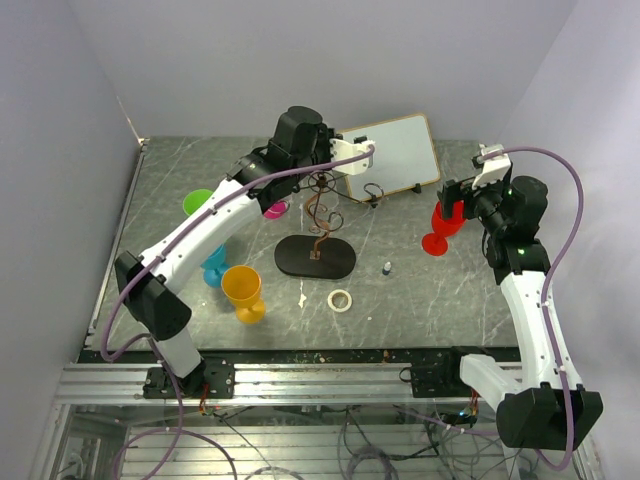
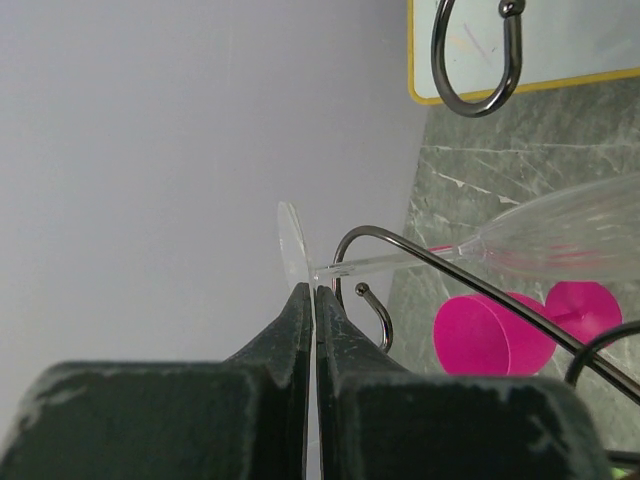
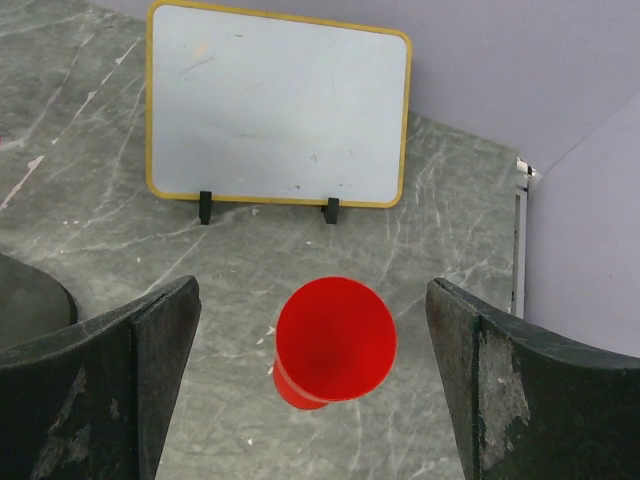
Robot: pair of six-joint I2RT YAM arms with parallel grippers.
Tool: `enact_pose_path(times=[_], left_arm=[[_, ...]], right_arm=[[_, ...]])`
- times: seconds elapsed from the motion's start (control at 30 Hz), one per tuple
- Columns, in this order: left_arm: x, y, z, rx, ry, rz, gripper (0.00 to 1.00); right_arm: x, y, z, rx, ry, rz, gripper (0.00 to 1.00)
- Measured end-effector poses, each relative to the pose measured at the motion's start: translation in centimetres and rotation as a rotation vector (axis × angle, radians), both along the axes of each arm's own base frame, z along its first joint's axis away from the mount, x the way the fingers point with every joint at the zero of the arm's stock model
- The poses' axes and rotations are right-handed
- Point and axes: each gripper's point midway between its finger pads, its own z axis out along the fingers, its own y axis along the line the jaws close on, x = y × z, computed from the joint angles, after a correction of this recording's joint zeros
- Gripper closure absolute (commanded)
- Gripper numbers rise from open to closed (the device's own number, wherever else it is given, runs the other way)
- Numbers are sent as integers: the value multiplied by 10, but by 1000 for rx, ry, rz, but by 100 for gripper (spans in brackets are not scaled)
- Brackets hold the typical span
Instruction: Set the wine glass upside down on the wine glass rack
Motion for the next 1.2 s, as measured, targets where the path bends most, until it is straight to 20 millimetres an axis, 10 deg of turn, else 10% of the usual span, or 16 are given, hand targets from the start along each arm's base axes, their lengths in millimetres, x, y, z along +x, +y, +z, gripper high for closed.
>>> enact_pose_path(times=[1.2], left_arm=[[-5, 29, 2, -7, 20, 137, 87]], right_arm=[[-1, 5, -2, 7, 4, 31, 5]])
